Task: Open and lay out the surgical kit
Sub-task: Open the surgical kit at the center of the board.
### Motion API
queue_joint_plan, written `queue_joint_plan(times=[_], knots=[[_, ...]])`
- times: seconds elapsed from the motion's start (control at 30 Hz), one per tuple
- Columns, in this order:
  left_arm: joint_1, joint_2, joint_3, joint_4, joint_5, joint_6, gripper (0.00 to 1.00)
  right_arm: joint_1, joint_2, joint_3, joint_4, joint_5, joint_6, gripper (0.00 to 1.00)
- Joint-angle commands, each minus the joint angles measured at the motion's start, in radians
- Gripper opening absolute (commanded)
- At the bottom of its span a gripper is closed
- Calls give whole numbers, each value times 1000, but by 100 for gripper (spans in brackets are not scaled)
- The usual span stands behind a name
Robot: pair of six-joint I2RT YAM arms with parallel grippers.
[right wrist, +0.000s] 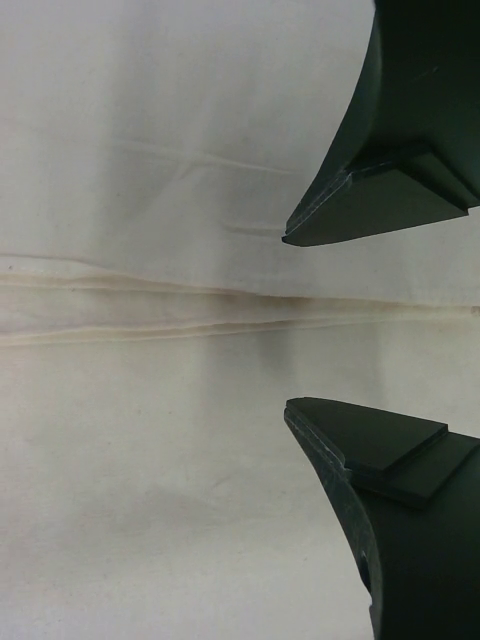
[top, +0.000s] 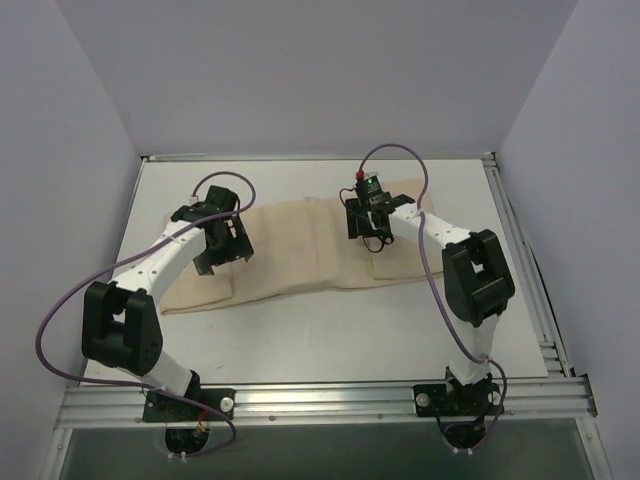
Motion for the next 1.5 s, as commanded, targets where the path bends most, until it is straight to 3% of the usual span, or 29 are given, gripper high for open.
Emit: queue_joint_plan(times=[0.0, 0.5, 0.8, 0.83, 0.87, 1.47], knots=[[-2, -25, 67, -79, 13, -5, 95, 7, 82, 73, -62, 23, -2, 62], [0, 46, 117, -108, -74, 81, 95, -20, 190, 145, -163, 133, -4, 46], [0, 142, 137, -80, -134, 135, 95, -86, 149, 88, -154, 92, -22, 13], [0, 157, 142, -80, -143, 137, 95, -91, 152, 93, -163, 89, -24, 3], [0, 167, 156, -82, -149, 146, 94, -97, 149, 94, -168, 84, -22, 0], [-5, 386, 208, -33, -208, 209, 96, -96, 41, 174, -229, -57, 25, 0]])
